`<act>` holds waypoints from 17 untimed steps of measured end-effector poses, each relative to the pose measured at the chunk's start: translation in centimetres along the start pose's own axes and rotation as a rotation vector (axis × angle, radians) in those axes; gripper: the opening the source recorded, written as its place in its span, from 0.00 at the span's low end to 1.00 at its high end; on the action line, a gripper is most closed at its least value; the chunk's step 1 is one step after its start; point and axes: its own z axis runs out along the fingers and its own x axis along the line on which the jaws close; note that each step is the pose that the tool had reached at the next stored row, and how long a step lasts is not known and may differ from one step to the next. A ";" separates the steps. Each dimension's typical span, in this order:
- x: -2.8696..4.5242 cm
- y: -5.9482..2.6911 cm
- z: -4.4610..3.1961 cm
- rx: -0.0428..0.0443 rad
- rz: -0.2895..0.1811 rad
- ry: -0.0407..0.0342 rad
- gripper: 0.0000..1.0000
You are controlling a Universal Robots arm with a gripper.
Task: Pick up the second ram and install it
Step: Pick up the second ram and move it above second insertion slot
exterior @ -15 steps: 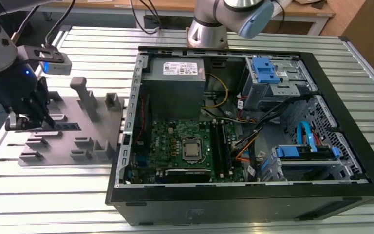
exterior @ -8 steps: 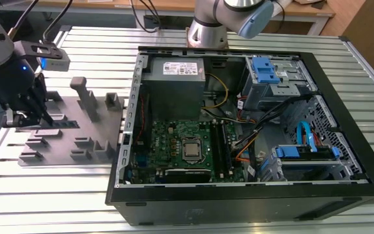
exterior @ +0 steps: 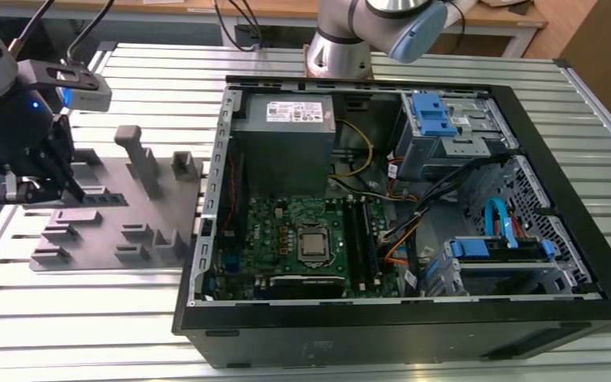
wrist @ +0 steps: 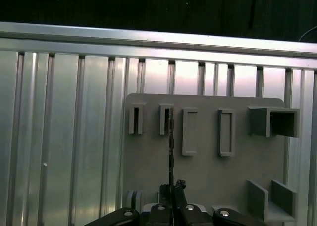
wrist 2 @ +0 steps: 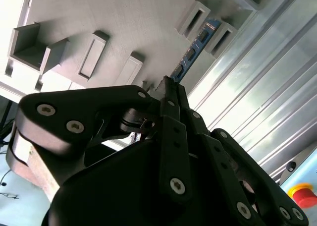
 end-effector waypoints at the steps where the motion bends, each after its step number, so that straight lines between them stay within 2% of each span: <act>1: 0.00 0.00 -0.14 0.0000 0.000 0.0000 0.13; 17: -0.06 0.00 -1.88 0.0001 0.000 -0.0001 0.13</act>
